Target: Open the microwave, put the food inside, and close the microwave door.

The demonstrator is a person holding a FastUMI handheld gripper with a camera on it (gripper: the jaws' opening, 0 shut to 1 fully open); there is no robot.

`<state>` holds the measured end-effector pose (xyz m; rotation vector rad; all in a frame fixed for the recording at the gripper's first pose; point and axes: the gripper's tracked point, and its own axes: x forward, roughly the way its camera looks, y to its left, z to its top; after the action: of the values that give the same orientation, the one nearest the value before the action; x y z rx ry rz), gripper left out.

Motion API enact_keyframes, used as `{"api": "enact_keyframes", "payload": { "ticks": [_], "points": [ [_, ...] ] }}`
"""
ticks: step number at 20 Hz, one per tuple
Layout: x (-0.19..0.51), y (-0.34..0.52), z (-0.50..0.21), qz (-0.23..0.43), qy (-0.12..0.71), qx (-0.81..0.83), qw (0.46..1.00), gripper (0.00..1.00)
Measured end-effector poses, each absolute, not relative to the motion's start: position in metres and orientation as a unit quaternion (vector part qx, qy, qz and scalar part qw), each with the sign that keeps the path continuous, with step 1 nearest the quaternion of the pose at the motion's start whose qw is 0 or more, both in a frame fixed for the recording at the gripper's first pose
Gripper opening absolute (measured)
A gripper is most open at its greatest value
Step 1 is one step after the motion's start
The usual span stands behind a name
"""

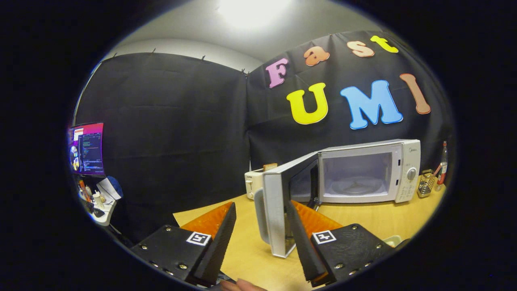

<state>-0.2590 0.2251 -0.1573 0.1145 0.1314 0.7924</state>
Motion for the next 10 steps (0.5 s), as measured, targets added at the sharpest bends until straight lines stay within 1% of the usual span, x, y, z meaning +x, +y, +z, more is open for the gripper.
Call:
{"api": "enact_keyframes", "payload": {
  "ticks": [1, 3, 5, 10],
  "points": [
    [-0.254, 0.21, -0.161, 0.384, 0.063, 0.044, 0.92, 0.88],
    [-0.243, 0.179, -0.168, 0.369, 0.059, 0.022, 0.927, 0.97],
    [-0.236, 0.154, -0.178, 0.365, 0.063, 0.008, 0.929, 0.98],
    [-0.237, 0.091, -0.214, 0.399, 0.116, -0.028, 0.909, 0.97]
  ]
}}
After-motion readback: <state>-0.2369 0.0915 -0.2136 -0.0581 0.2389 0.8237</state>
